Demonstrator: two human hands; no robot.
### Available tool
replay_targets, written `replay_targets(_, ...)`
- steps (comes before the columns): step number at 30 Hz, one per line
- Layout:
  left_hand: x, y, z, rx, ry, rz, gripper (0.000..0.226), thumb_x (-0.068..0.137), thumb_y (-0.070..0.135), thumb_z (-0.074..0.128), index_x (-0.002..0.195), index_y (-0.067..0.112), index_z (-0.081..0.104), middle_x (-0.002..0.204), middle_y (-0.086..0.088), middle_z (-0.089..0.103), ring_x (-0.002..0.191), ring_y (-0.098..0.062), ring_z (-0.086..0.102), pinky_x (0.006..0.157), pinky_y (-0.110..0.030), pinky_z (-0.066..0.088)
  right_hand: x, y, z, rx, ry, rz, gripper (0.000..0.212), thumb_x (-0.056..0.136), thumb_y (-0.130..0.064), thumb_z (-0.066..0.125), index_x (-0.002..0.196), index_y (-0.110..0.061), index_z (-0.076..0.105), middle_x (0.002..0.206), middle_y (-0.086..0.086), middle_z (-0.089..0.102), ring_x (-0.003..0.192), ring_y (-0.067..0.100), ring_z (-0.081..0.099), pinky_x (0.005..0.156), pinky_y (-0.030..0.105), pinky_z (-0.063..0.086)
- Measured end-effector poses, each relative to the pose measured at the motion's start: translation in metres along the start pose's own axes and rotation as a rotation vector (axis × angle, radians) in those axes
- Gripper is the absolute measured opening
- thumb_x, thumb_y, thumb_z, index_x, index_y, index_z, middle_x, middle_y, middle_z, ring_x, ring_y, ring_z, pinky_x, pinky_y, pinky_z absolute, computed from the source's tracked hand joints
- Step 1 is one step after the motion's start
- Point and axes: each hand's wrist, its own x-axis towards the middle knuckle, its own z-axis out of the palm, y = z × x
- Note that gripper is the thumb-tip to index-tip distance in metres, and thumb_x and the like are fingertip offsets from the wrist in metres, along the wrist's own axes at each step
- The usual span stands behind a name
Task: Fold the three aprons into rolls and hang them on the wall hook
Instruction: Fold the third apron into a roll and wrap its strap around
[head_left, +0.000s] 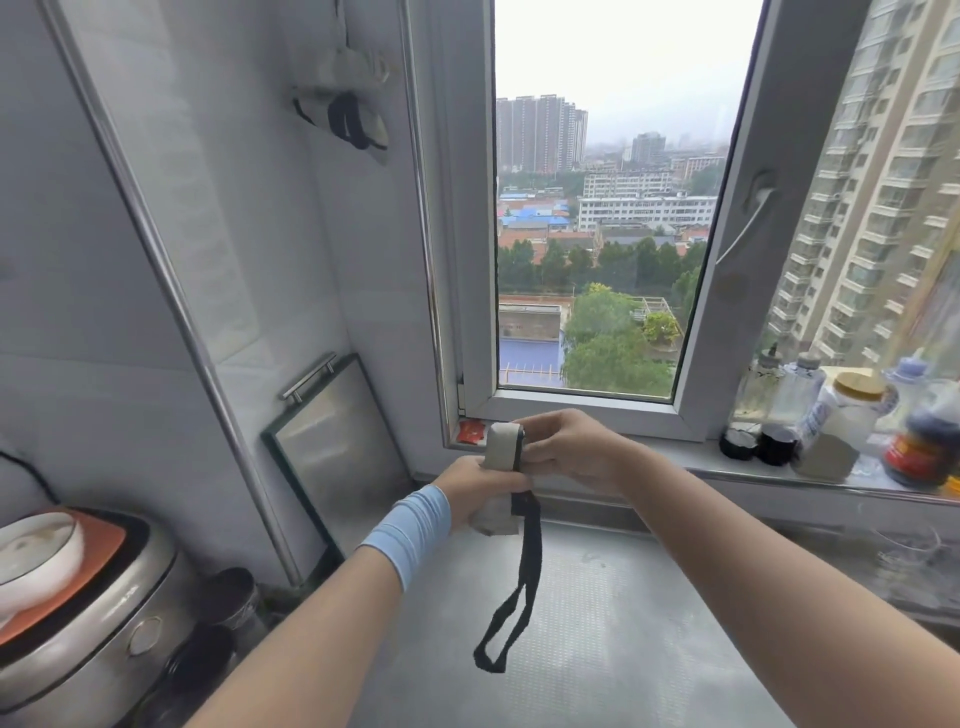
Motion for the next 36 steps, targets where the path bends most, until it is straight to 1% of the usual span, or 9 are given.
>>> replay_targets(3, 0.004, 0.003, -0.006, 0.095, 0.053, 0.051, 0.052, 0.049, 0.044, 0.082, 0.095, 0.021, 0.075, 0.098, 0.000, 0.075, 0.098, -0.019, 0.069, 0.097, -0.040, 0.051, 0.000, -0.003, 0.007, 0.083, -0.104, 0.036, 0.025, 0.092, -0.004, 0.061, 0.117, -0.002, 0.065, 0.110, 0.017, 0.070, 0.096, 0.026, 0.068, 0.083, 0.036, 0.056)
replay_targets(10, 0.000, 0.017, -0.012, 0.127, 0.017, 0.137, 0.040, 0.058, 0.036, 0.079, 0.093, 0.023, 0.066, 0.086, 0.002, 0.066, 0.078, -0.015, 0.062, 0.077, -0.029, 0.053, 0.011, -0.014, 0.017, -0.090, 0.227, -0.077, 0.019, 0.082, -0.027, 0.078, 0.069, -0.017, 0.070, 0.082, 0.006, 0.076, 0.078, 0.018, 0.072, 0.085, 0.040, 0.057)
replay_targets(14, 0.003, 0.021, -0.019, 0.048, 0.061, 0.144, 0.056, 0.053, 0.036, 0.083, 0.103, 0.020, 0.064, 0.094, -0.002, 0.069, 0.083, -0.018, 0.066, 0.078, -0.035, 0.054, 0.015, -0.006, 0.023, -0.013, 0.253, -0.123, 0.037, 0.080, -0.035, 0.078, 0.108, -0.015, 0.063, 0.106, 0.009, 0.071, 0.090, 0.020, 0.071, 0.086, 0.051, 0.057)
replay_targets(18, 0.005, 0.026, -0.039, -0.194, 0.093, 0.093, 0.072, 0.060, 0.034, 0.087, 0.116, 0.000, 0.059, 0.099, -0.017, 0.070, 0.088, -0.028, 0.067, 0.079, -0.038, 0.054, 0.011, 0.009, 0.028, -0.102, 0.127, -0.059, 0.065, 0.076, -0.016, 0.083, 0.122, -0.019, 0.037, 0.120, 0.005, 0.060, 0.088, 0.023, 0.071, 0.066, 0.037, 0.056)
replay_targets(22, 0.008, 0.024, -0.062, -0.188, 0.182, 0.035, 0.081, 0.054, 0.045, 0.089, 0.117, 0.004, 0.060, 0.094, -0.013, 0.070, 0.085, -0.029, 0.065, 0.077, -0.039, 0.054, 0.017, 0.018, 0.038, -0.191, 0.163, -0.137, 0.016, 0.090, -0.007, 0.067, 0.093, -0.015, 0.054, 0.098, 0.017, 0.071, 0.040, 0.010, 0.046, 0.043, 0.022, 0.037)
replay_targets(26, 0.005, 0.029, -0.073, -0.108, 0.276, 0.079, 0.056, 0.062, 0.028, 0.090, 0.111, 0.013, 0.067, 0.094, -0.009, 0.073, 0.085, -0.028, 0.068, 0.086, -0.043, 0.057, 0.011, 0.000, 0.027, -0.699, 0.089, -0.113, 0.016, 0.090, -0.020, 0.064, 0.078, -0.022, 0.074, 0.053, -0.011, 0.061, 0.046, 0.012, 0.042, 0.050, 0.024, 0.035)
replay_targets(31, 0.010, 0.023, -0.089, 0.448, 0.370, 0.100, 0.037, 0.068, 0.024, 0.085, 0.100, 0.036, 0.070, 0.090, 0.003, 0.072, 0.081, -0.020, 0.067, 0.073, -0.030, 0.059, -0.005, -0.042, 0.022, -0.887, -0.144, 0.010, 0.031, 0.098, -0.029, 0.049, 0.085, -0.017, 0.074, 0.046, -0.009, 0.050, 0.045, 0.013, 0.040, 0.051, 0.026, 0.033)
replay_targets(34, 0.005, 0.022, -0.085, 0.879, 0.219, 0.069, 0.033, 0.072, 0.031, 0.077, 0.103, 0.040, 0.070, 0.089, 0.011, 0.071, 0.086, -0.017, 0.066, 0.077, -0.023, 0.053, 0.008, -0.064, 0.025, -0.976, -0.098, -0.081, 0.028, 0.096, -0.030, 0.049, 0.079, -0.020, 0.069, 0.059, -0.004, 0.049, 0.054, 0.015, 0.041, 0.054, 0.029, 0.031)
replay_targets(36, 0.003, 0.022, -0.076, 0.873, 0.068, 0.105, 0.038, 0.073, 0.028, 0.078, 0.110, 0.036, 0.070, 0.091, 0.015, 0.070, 0.088, -0.011, 0.065, 0.078, -0.018, 0.049, 0.016, -0.073, 0.029, -1.016, 0.002, -0.140, 0.027, 0.099, -0.028, 0.047, 0.083, -0.018, 0.068, 0.062, -0.006, 0.051, 0.054, 0.012, 0.041, 0.049, 0.024, 0.031)
